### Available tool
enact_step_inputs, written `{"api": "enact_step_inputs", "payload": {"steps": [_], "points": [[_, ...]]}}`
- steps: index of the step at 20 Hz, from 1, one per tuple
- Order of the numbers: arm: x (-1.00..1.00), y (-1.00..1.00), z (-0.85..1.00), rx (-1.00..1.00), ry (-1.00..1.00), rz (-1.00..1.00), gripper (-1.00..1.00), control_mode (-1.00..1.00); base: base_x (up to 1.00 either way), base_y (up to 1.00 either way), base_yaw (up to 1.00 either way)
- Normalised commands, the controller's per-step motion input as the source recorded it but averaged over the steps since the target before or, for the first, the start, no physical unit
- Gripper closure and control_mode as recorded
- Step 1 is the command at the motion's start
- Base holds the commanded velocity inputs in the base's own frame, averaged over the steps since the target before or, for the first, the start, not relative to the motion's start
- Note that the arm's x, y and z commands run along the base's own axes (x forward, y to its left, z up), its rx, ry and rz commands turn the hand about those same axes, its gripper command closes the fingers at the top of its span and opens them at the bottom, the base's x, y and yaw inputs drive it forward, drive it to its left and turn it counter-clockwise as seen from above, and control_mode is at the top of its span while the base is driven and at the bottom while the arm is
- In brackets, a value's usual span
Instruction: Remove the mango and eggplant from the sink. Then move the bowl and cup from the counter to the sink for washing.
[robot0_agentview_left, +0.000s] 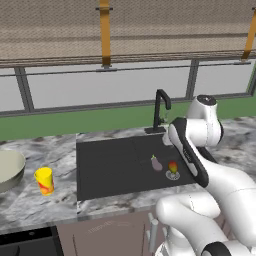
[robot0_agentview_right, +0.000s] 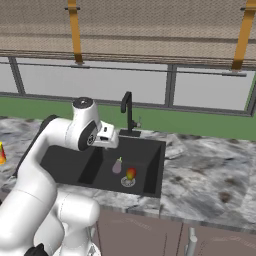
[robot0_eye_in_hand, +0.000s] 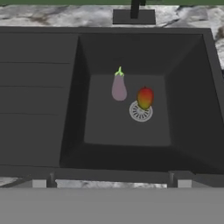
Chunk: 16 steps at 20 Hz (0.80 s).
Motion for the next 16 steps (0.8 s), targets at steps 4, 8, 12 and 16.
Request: {"api": "enact_step_inputs", "payload": {"steps": [4, 8, 12, 16], "points": [[0.12, -0.03, -0.22, -0.01, -0.02, 0.00, -1.00, -1.00, 0.00, 0.00, 0.00], [0.10, -0.06, -0.18, 0.00, -0.03, 0.00, -1.00, -1.00, 0.00, 0.00, 0.00], [0.09, -0.11, -0.17, 0.00, -0.05, 0.00, -1.00, -1.00, 0.00, 0.00, 0.00], [0.13, -0.09, -0.19, 0.00, -0.02, 0.00, -1.00, -1.00, 0.00, 0.00, 0.00]]}}
